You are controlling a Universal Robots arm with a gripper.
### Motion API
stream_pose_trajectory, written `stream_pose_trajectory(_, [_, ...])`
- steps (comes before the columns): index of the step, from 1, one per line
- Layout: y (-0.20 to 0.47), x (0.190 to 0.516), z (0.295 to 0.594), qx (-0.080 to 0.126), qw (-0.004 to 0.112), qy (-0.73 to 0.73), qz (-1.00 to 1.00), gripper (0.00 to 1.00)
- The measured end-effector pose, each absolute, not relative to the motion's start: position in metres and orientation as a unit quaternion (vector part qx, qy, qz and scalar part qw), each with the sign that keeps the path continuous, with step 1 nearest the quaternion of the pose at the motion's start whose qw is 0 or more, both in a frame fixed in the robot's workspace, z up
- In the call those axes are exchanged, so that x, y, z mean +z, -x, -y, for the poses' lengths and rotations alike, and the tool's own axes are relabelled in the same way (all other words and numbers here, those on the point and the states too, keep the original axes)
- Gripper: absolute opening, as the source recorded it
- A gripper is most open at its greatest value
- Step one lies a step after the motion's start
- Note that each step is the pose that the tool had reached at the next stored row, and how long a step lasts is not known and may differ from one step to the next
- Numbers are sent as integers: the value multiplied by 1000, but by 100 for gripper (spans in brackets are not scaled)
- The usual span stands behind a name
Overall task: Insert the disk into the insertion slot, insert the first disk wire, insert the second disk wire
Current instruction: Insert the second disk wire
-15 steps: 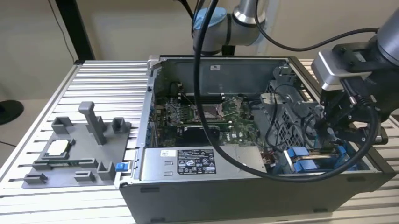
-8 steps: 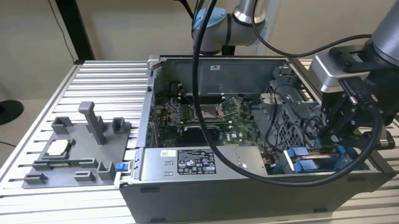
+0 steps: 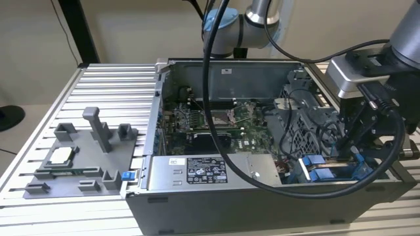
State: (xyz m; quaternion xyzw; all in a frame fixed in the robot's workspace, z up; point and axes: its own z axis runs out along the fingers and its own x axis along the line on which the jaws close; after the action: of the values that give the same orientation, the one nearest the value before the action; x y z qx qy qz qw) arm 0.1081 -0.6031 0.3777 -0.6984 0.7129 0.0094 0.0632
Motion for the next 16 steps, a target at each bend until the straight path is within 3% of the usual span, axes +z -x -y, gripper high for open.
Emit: stream_pose_trajectory(16, [-107,370,603,6,67,698,-712,0])
